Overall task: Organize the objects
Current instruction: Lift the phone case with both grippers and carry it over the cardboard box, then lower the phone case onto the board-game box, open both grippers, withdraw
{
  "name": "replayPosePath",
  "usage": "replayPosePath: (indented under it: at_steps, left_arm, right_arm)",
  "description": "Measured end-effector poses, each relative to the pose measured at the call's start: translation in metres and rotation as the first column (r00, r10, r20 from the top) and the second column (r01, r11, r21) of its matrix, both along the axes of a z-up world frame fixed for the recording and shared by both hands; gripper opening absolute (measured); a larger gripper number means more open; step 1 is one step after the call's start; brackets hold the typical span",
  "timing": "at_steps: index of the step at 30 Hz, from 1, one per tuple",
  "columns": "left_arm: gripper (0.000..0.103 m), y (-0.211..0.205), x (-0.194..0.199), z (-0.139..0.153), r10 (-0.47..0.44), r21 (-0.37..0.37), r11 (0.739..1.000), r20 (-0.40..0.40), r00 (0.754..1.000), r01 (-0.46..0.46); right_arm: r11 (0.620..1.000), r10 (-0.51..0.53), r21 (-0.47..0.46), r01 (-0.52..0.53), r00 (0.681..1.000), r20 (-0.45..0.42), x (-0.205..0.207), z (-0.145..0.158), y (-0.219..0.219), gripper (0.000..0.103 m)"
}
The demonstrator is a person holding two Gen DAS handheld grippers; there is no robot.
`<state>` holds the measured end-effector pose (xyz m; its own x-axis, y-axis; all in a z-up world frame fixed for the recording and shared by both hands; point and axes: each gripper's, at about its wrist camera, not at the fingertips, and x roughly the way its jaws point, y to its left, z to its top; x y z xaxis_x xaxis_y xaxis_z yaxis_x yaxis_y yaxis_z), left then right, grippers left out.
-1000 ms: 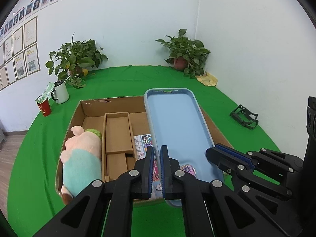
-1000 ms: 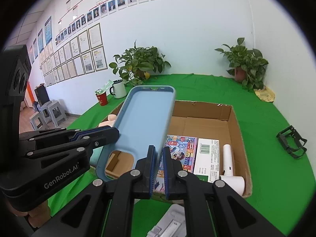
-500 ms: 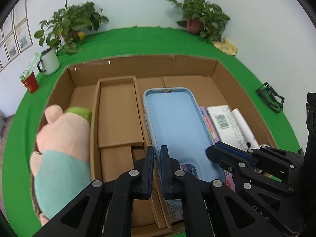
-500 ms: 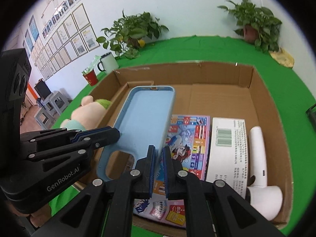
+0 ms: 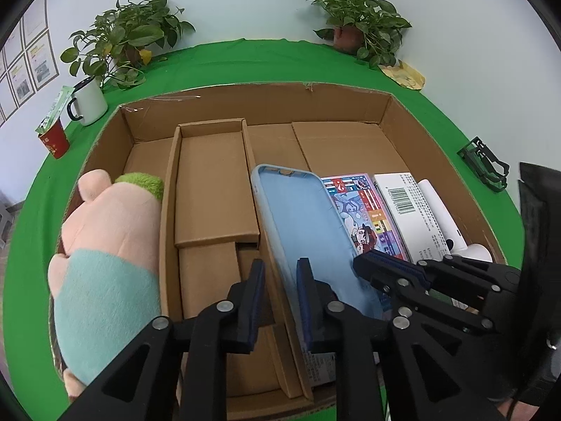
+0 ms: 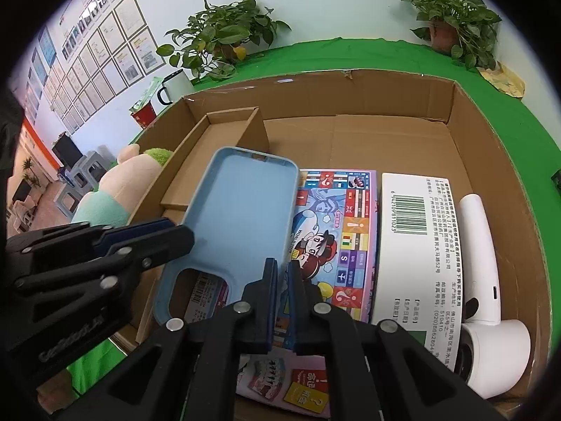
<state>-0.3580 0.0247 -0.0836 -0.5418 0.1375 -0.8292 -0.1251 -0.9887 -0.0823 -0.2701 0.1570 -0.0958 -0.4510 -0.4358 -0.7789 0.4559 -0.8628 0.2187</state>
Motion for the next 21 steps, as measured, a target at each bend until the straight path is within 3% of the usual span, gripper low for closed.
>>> replayPosePath:
  at_steps: [5, 21]
  left_arm:
    - [0.04, -0.01, 0.021, 0.009, 0.017, 0.006, 1.0, -0.036, 0.999, -0.017]
    - [0.04, -0.016, 0.021, 0.007, 0.03, 0.023, 0.999, -0.061, 0.998, -0.028]
  right_arm:
    - [0.999, -0.026, 0.036, 0.027, 1.0, -0.007, 0.002, -0.002, -0.006, 0.006]
    - [0.994, -0.064, 0.083, 0.064, 0.998, -0.003, 0.003, -0.001, -0.002, 0.006]
